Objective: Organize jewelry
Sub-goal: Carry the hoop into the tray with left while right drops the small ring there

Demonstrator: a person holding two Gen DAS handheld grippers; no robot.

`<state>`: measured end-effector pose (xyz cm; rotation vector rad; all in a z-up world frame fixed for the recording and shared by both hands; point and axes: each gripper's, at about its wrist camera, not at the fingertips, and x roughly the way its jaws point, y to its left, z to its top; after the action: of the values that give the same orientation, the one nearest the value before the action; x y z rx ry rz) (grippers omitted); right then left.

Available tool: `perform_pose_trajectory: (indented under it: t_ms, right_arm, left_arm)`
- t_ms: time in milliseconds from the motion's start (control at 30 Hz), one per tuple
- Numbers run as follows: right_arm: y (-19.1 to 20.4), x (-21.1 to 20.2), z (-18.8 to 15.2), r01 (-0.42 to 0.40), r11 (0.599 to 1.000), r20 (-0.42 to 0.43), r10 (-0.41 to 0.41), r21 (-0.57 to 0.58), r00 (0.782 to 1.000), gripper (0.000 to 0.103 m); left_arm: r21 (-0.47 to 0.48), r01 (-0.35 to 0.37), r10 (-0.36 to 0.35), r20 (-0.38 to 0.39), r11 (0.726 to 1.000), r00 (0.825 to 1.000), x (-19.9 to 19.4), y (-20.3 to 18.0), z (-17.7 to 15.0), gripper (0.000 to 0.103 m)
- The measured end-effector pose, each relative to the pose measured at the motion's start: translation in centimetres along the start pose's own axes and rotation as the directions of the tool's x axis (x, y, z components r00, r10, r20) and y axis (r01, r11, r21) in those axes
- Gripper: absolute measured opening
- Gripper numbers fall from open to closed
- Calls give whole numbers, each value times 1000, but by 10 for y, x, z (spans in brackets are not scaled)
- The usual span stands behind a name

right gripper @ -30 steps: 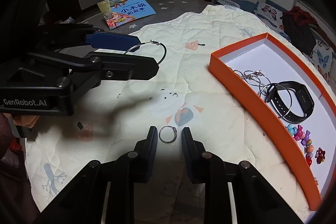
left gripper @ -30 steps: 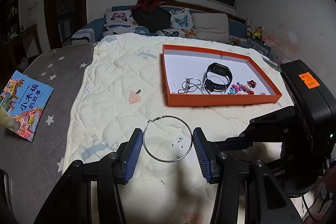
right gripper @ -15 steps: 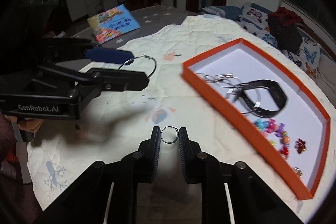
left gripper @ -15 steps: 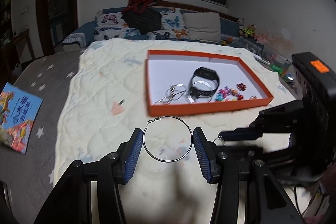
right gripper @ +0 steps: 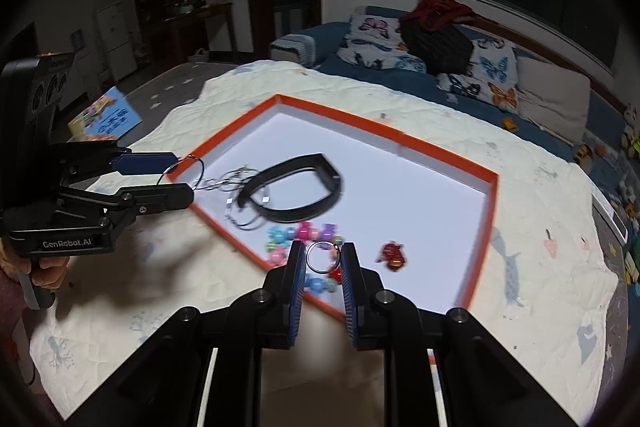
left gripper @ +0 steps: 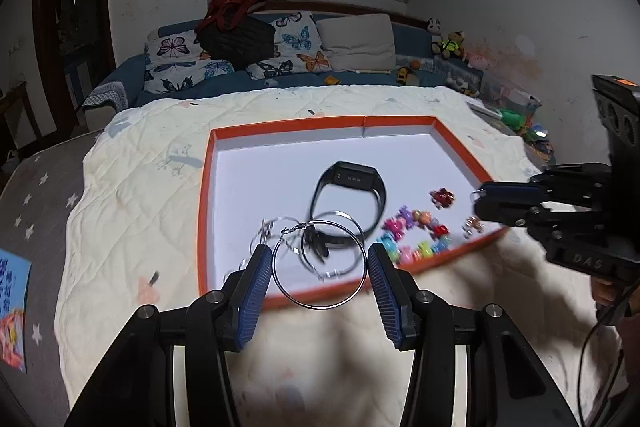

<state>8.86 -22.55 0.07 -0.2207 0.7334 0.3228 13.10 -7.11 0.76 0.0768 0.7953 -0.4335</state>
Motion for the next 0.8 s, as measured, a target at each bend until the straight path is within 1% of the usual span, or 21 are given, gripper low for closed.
perform_pose_trajectory:
  t_ms: [67, 133, 267, 333, 500, 633, 800]
  right_arm:
    - [-9, 5, 1, 21, 1000, -6, -21, 18, 1000, 20]
    - [-14, 10, -1, 28, 999, -15, -28, 32, 1000, 20]
    - [-21, 17, -4, 43, 998, -28, -42, 44, 999, 20]
    - [-27, 18, -6, 43, 998, -32, -41, 49, 999, 20]
    - [-35, 24, -7, 44, 997, -39, -41, 61, 998, 20]
    - [-40, 30, -7, 48, 996, -53, -44, 71, 998, 20]
    - [-39, 34, -8, 54, 996, -67, -49, 74, 997, 20]
  left_arm:
    - [-5, -1, 1, -6, 1000, 1000, 11, 1, 9, 52]
    - [-19, 16, -17, -14, 1000, 1000, 24, 4, 20, 52]
    - [-14, 10, -10, -17, 1000, 1000, 41, 8, 38, 52]
    - [-21, 18, -19, -24, 1000, 1000, 52, 13, 46, 52]
    - [-38, -5, 3, -59, 999, 998, 81, 29, 63, 52]
    - [-54, 1, -6, -95, 999, 995, 102, 41, 69, 52]
    - [-62, 10, -17, -112, 998, 994, 118, 46, 72, 52]
